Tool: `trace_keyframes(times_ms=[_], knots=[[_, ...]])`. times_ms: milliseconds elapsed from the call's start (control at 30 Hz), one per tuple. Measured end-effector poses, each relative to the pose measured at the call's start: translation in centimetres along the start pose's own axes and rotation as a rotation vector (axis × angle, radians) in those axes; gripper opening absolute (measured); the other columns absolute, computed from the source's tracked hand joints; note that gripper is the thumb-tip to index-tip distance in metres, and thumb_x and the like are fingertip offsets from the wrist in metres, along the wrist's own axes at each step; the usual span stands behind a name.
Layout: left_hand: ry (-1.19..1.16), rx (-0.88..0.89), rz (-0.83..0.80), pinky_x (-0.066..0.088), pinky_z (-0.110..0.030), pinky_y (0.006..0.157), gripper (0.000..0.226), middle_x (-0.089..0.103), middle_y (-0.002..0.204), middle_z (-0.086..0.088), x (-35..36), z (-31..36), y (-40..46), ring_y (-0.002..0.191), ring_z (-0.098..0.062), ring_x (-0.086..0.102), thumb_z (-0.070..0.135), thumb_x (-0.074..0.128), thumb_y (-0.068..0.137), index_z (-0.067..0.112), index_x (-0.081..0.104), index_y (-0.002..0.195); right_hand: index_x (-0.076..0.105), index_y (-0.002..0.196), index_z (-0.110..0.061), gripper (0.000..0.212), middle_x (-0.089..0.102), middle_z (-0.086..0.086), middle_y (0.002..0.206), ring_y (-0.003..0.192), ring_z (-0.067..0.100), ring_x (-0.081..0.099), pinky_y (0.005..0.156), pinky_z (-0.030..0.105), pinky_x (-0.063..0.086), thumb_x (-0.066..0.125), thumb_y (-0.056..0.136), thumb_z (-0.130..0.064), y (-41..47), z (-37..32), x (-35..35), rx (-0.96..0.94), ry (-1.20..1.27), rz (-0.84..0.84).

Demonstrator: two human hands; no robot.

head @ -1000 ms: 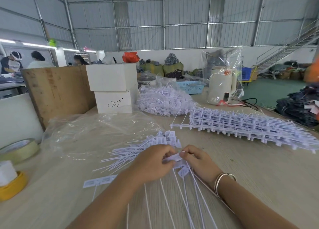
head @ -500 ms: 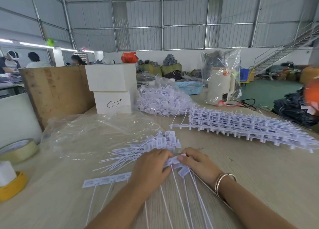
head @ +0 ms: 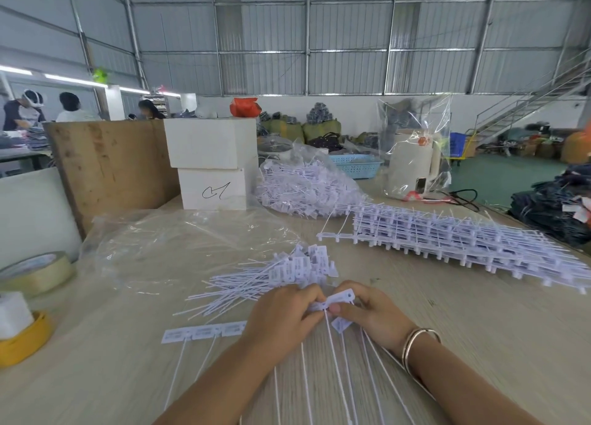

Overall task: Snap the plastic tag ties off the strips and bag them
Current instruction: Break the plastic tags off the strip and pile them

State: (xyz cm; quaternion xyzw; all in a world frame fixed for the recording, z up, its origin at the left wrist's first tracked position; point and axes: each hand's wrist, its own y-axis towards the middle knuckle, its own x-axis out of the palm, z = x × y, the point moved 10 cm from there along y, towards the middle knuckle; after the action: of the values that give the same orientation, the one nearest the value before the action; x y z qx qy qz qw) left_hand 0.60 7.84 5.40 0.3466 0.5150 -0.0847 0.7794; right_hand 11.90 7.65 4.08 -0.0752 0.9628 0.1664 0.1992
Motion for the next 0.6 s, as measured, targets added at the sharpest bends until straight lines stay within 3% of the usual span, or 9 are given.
trace_keyframes(times_ms=[133, 200, 267, 367, 433, 600], knots=[[-0.252, -0.042, -0.049, 0.049, -0.028, 0.071, 0.018, 0.069, 0.085, 0.012, 0.1, -0.3, -0.1, 0.077, -0.006, 0.063, 0.043, 0.057, 0.089, 0.028, 0.064, 0.097, 0.064, 0.079, -0.024, 0.012, 0.06, -0.01, 0.076, 0.079, 0.004, 0.058, 0.097, 0.048, 0.035, 0.061, 0.09, -0.019, 0.0, -0.2, 0.2, -0.054, -0.16, -0.01], [-0.301, -0.058, -0.033, 0.049, -0.027, 0.071, 0.016, 0.067, 0.083, 0.015, -0.2, -0.7, -0.2, 0.076, -0.002, 0.06, 0.044, 0.059, 0.088, 0.03, 0.064, 0.094, 0.064, 0.08, -0.024, 0.01, 0.06, -0.015, 0.076, 0.083, 0.002, 0.057, 0.102, 0.051, 0.03, 0.06, 0.09, -0.024, 0.0, -0.1, 0.2, -0.047, -0.199, 0.004], [-0.277, -0.026, -0.001, 0.049, -0.03, 0.069, 0.014, 0.066, 0.081, 0.014, -0.5, -0.5, -0.3, 0.073, -0.002, 0.058, 0.042, 0.059, 0.088, 0.03, 0.063, 0.093, 0.065, 0.078, -0.026, 0.012, 0.06, -0.013, 0.077, 0.083, 0.005, 0.056, 0.097, 0.046, 0.035, 0.061, 0.089, -0.023, 0.0, -0.4, 0.1, -0.055, -0.144, 0.016], [-0.333, 0.005, 0.017, 0.049, -0.036, 0.066, 0.012, 0.067, 0.079, 0.009, -0.3, 0.3, -0.1, 0.069, -0.006, 0.059, 0.036, 0.058, 0.09, 0.025, 0.062, 0.094, 0.067, 0.08, -0.005, 0.011, 0.061, 0.01, 0.08, 0.078, 0.018, 0.057, 0.079, 0.037, 0.043, 0.059, 0.087, -0.007, -0.2, -0.5, -0.3, -0.053, 0.112, 0.035], [-0.38, 0.019, 0.03, 0.05, -0.037, 0.067, 0.012, 0.069, 0.08, 0.007, -0.2, 0.7, -0.1, 0.072, -0.01, 0.063, 0.033, 0.059, 0.091, 0.023, 0.063, 0.095, 0.067, 0.079, 0.0, 0.01, 0.061, 0.013, 0.078, 0.075, 0.019, 0.057, 0.072, 0.027, 0.045, 0.059, 0.084, -0.004, -0.3, -0.3, -0.5, -0.038, 0.272, 0.04], [-0.494, 0.03, 0.034, 0.051, -0.031, 0.068, 0.007, 0.07, 0.082, 0.011, -0.2, 0.9, 0.0, 0.075, -0.003, 0.064, 0.032, 0.06, 0.09, 0.025, 0.062, 0.092, 0.066, 0.081, 0.007, 0.02, 0.063, 0.018, 0.081, 0.076, 0.023, 0.06, 0.072, 0.026, 0.048, 0.06, 0.078, -0.011, -0.1, -0.1, -0.5, -0.031, 0.394, -0.001]])
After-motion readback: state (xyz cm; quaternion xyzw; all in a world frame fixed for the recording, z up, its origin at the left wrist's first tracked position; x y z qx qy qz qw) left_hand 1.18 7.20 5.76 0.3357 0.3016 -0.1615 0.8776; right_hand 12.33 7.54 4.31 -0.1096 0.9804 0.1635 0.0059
